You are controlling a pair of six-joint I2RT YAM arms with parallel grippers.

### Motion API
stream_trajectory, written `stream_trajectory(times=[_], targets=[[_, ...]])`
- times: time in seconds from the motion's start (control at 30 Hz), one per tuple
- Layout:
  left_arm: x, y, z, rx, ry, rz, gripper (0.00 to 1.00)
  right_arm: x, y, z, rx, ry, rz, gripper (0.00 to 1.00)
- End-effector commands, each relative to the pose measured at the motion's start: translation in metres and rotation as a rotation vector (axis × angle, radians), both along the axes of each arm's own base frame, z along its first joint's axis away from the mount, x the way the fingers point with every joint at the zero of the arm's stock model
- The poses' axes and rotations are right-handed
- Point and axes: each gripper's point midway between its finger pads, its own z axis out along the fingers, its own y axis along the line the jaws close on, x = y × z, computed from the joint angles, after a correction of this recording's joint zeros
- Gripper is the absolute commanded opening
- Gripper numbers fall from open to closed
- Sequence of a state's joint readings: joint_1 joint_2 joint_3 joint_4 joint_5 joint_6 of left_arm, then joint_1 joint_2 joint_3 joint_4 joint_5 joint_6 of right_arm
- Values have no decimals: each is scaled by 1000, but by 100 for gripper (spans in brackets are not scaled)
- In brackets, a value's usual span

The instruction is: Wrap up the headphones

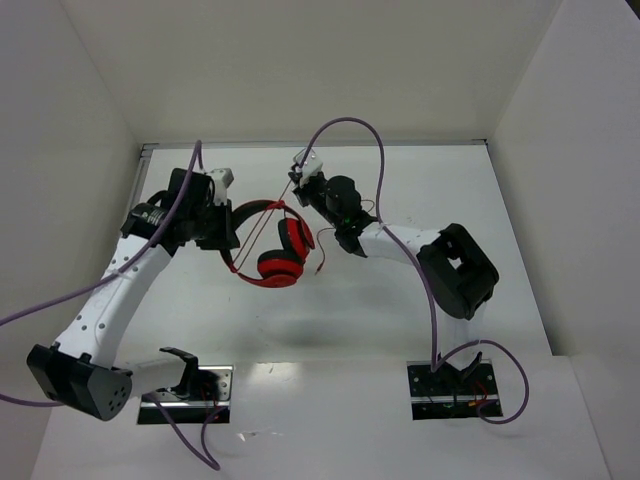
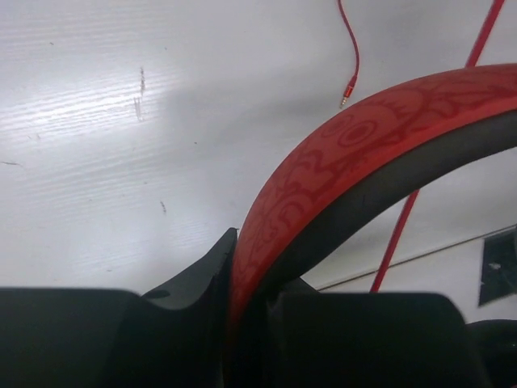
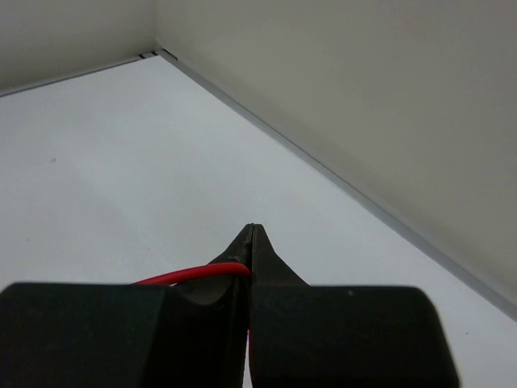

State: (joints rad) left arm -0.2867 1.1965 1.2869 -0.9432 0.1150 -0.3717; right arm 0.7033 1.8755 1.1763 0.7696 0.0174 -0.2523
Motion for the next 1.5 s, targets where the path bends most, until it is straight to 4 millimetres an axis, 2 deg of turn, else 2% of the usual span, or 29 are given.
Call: stream_trajectory(times=[0.0,0.03,0.07,0.1,0.17,0.2,0.23,0.33,0.43,0.5,0.53,0.57,0.63,0.67,0.73,0.77,0.8,0.83,0.9,1.0,1.07,1.1,1.13,1.17,1.2,1.27,1.3,1.4,1.47], targets=[[-2,9,8,102,-50,-74,0,29,-35,72,16,-174,-117,1],[2,20,0,162,-40,-34,0,31,-40,81,8,-191,-129,1],[2,26,-4,196,-27,-30,0,33,-40,79,-20,-183,-130,1],[3,33,-9,238,-8,-8,0,35,-40,89,-51,-215,-137,1],[10,51,-12,327,-6,59,0,36,-38,89,-103,-223,-121,1],[14,56,-6,348,-26,93,0,38,-38,99,-121,-249,-126,1],[19,67,-11,413,-16,129,0,38,-37,103,-122,-249,-126,1],[31,91,4,514,-75,244,0,43,-40,116,-145,-247,-149,1],[43,104,23,541,-168,365,0,39,-43,124,-155,-235,-147,1],[48,104,39,501,-243,402,0,36,-44,128,-137,-212,-143,1],[54,107,42,512,-274,432,0,33,-46,131,-133,-198,-141,1],[62,115,41,555,-305,471,0,19,-45,145,-75,-170,-99,1],[65,121,43,588,-313,502,0,17,-46,148,-60,-159,-97,1],[66,124,39,610,-310,514,0,12,-43,159,-20,-145,-74,1],[68,137,42,660,-357,594,0,6,-35,159,-18,-102,-19,1],[69,141,44,665,-387,628,0,3,-32,171,20,-88,-3,1],[64,152,55,687,-433,696,0,2,-32,175,32,-73,0,1],[61,156,46,725,-434,694,0,-2,-28,178,42,-61,27,1],[67,161,59,703,-533,772,0,-7,-24,186,76,-27,59,1],[72,167,64,718,-596,843,0,-23,-12,204,120,8,140,1],[72,171,58,731,-607,892,0,-33,-1,207,131,41,196,1],[75,171,64,694,-647,941,0,-41,7,204,136,61,226,1],[75,171,68,654,-676,968,0,-48,7,211,163,74,250,1],[76,170,73,602,-710,1002,0,-59,19,198,156,115,310,1],[78,170,75,560,-740,1043,0,-68,21,203,172,125,348,1],[83,169,80,508,-777,1074,0,-87,33,198,203,199,447,1],[90,165,82,464,-793,1086,0,-104,41,191,198,242,545,1],[107,156,87,377,-807,1125,0,-140,58,202,258,307,692,1],[113,154,90,340,-817,1146,0,-152,73,189,256,331,721,1]])
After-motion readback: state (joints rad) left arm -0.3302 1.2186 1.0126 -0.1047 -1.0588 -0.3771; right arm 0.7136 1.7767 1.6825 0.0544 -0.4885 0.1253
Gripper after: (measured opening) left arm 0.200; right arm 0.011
